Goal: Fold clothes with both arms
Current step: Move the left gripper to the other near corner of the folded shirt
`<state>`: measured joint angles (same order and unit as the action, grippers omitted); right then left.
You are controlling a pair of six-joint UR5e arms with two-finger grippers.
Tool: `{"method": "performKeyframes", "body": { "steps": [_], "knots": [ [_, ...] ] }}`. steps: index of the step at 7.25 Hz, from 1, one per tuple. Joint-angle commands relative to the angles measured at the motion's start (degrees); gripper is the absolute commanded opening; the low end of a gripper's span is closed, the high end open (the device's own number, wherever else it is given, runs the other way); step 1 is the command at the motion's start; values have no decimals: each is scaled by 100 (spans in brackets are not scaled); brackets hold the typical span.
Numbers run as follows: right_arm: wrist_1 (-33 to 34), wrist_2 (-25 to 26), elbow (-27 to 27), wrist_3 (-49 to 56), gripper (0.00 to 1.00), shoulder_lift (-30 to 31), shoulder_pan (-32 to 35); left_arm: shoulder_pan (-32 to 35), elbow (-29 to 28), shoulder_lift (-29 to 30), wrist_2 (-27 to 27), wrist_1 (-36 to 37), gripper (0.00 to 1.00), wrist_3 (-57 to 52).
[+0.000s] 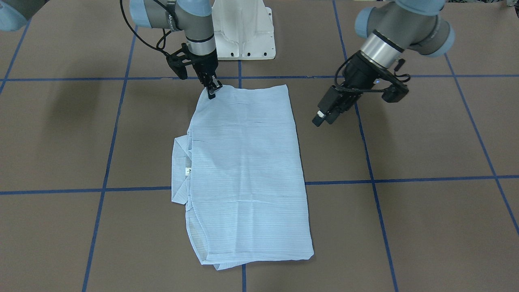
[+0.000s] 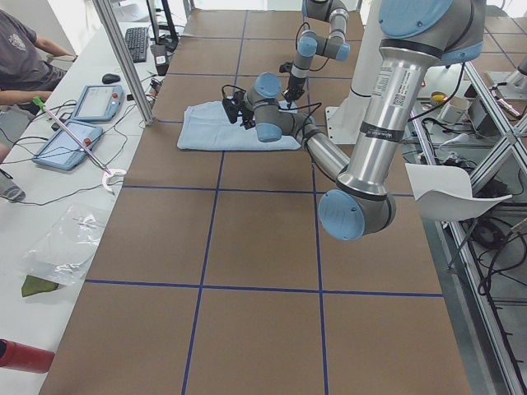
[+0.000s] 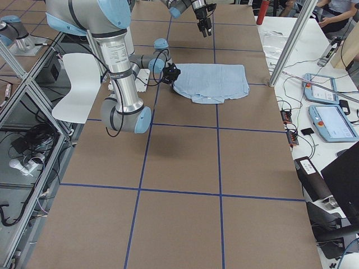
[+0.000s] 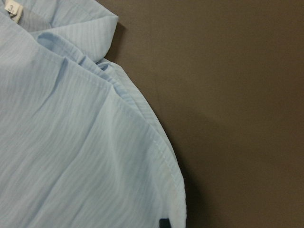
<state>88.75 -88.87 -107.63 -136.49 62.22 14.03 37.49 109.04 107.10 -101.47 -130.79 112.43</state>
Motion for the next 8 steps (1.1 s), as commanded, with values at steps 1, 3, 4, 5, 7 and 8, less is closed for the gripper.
{"method": "performKeyframes", "body": {
  "steps": [1, 3, 4, 5, 7, 8],
  "knots": [
    [2, 10, -30, 0, 0, 10, -40, -1606, 354, -240, 1789, 586, 73, 1416],
    [-7, 2, -22, 0, 0, 1, -32, -2393, 355, -251, 2509, 1315, 72, 1975],
    [-16, -7, -22, 9, 0, 10, -32, -2630, 373, -233, 2545, 1728, 72, 2350],
    [-16, -7, -22, 17, 0, 10, -32, -2876, 355, -233, 2780, 1845, 72, 2450],
    [-16, -7, -22, 53, 0, 10, -23, -3054, 347, -242, 2782, 1890, 71, 2451],
    [-7, -7, -22, 53, 0, 10, -23, -3124, 320, -242, 2782, 1907, 71, 2451]
  ]
}}
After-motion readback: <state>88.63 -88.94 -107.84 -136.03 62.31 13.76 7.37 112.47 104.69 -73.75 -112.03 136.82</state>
